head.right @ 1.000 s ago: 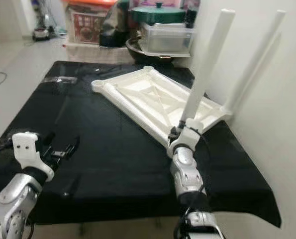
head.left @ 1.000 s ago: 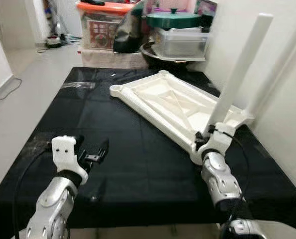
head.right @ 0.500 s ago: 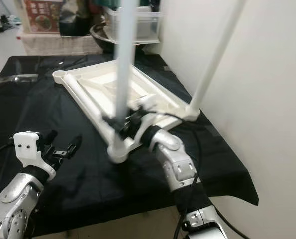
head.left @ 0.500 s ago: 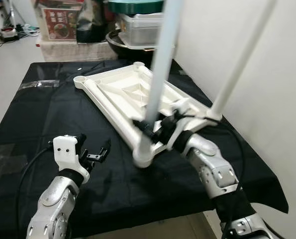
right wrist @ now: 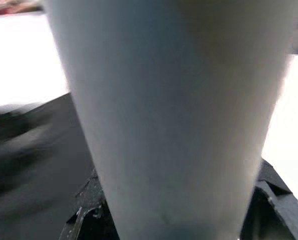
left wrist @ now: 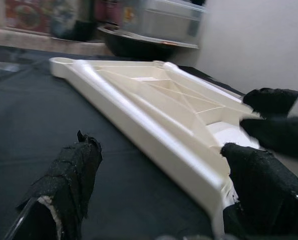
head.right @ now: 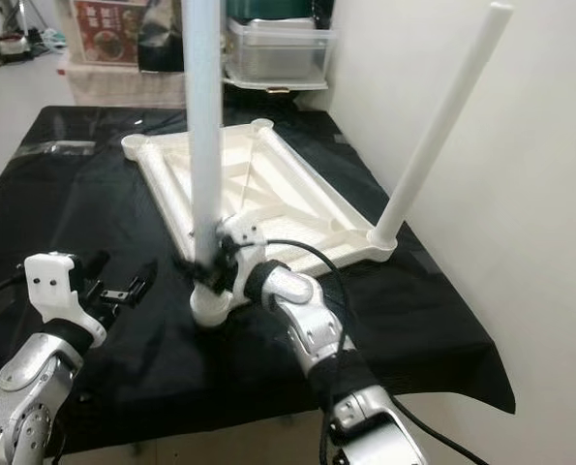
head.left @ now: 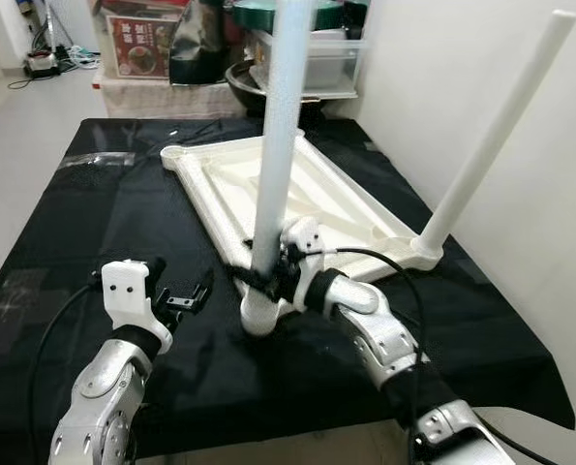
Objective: Building children table
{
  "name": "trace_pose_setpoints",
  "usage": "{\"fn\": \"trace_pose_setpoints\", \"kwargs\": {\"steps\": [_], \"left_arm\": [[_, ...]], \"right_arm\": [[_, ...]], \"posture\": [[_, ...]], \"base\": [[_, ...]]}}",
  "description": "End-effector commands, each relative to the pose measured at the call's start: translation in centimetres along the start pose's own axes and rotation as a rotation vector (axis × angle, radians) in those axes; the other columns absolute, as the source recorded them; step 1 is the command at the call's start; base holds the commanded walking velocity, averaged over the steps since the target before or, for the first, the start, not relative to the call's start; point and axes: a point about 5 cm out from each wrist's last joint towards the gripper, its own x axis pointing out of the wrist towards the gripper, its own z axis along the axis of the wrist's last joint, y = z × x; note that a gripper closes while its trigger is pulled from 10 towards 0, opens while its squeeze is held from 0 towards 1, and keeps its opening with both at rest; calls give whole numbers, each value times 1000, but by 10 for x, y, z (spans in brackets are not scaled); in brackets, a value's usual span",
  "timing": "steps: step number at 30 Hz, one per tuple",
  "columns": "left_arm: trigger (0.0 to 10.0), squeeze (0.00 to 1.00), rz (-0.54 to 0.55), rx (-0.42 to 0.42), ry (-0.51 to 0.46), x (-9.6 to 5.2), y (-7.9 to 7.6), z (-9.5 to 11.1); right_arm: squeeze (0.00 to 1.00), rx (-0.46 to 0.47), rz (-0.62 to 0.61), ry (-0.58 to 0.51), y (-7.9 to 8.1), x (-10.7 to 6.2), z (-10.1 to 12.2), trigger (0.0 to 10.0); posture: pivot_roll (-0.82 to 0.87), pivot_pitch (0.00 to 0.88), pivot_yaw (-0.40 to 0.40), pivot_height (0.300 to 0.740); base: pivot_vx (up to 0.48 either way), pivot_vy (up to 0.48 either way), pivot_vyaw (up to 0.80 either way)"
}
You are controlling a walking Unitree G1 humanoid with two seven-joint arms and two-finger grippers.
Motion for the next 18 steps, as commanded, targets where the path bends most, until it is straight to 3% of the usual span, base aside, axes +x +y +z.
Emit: {"fn": "trace_pose_setpoints", "kwargs": {"steps": [1, 2, 4, 5, 6, 10, 11, 13, 14, 15, 16, 18], "left_arm": [[10000, 0, -10, -6, 3, 0, -2, 0], [10000, 0, -10, -6, 3, 0, -2, 0], [10000, 0, -8, -9, 1, 0, -3, 0], [10000, 0, -8, -9, 1, 0, -3, 0], [10000, 0, -7, -10, 0, -1, -3, 0], [10000, 0, -7, -10, 1, -1, -3, 0], [10000, 0, -9, -10, 2, -1, -3, -1], [10000, 0, -11, -9, 3, -1, -3, -1], [10000, 0, -13, -9, 4, -1, -3, -1], [10000, 0, -14, -9, 4, 0, -3, -1], [10000, 0, -13, -9, 4, 0, -3, -2], [10000, 0, -13, -8, 4, 0, -4, -2]], "right_arm": [[0, 43, -328, 43, -39, -10, -1, 0], [0, 43, -328, 43, -39, -10, -1, 0], [0, 100, -778, 165, -70, -42, -25, 0], [0, 100, -778, 165, -70, -42, -25, 0], [0, 106, -893, 210, -76, -56, -35, 0], [0, 89, -968, 279, -71, -71, -48, 0], [0, 73, -900, 306, -65, -67, -49, 5765], [0, 62, -854, 324, -61, -63, -51, 5765], [0, 76, -742, 290, -56, -55, -47, 10000], [0, 86, -667, 263, -54, -49, -43, 10000], [1000, 129, -581, 179, -52, -40, -32, 10000], [1000, 157, -527, 120, -51, -35, -24, 10000]], "posture": [[106, 0, -113, 740], [106, 0, -113, 740], [100, 0, -115, 740], [100, 0, -115, 740], [99, 0, -113, 740], [88, 0, -104, 740], [77, 0, -103, 740], [77, 0, -103, 740], [79, 0, -105, 740], [79, 0, -105, 740], [93, 0, -111, 740], [93, 0, -111, 740]], "base": [[0, 0, 0], [0, 0, 0], [0, 0, 0], [0, 0, 0], [0, 0, 0], [0, 0, 0], [0, 0, 0], [0, 0, 0], [0, 0, 0], [0, 0, 0], [0, 0, 0], [0, 0, 0]]}}
